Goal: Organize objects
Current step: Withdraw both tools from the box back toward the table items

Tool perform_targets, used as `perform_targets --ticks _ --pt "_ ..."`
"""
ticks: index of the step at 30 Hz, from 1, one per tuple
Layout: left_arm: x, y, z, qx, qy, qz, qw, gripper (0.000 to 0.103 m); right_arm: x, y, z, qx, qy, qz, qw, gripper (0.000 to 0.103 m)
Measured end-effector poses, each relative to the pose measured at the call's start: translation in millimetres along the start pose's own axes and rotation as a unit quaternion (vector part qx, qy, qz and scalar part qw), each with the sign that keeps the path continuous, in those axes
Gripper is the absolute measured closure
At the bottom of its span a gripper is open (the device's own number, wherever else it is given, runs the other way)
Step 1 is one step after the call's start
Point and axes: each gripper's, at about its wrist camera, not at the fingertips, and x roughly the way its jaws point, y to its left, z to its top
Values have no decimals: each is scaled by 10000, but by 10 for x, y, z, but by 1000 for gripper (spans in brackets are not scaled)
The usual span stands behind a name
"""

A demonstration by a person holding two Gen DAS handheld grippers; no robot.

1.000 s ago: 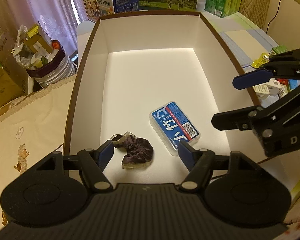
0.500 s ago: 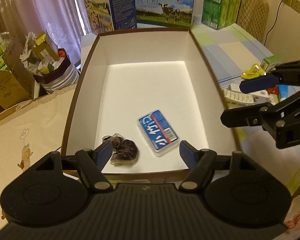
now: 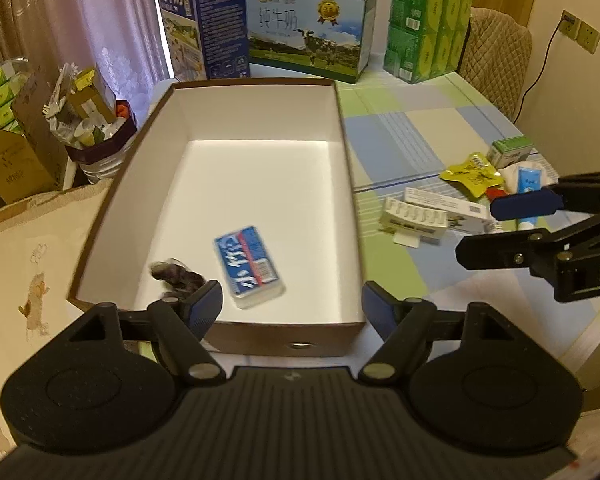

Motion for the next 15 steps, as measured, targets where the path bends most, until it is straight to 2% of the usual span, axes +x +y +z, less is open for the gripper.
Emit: perform_targets --ticks 15 --pt "107 -890 -13 -8 97 -413 9991 29 -516 -742 -398 529 107 -310 9981 33"
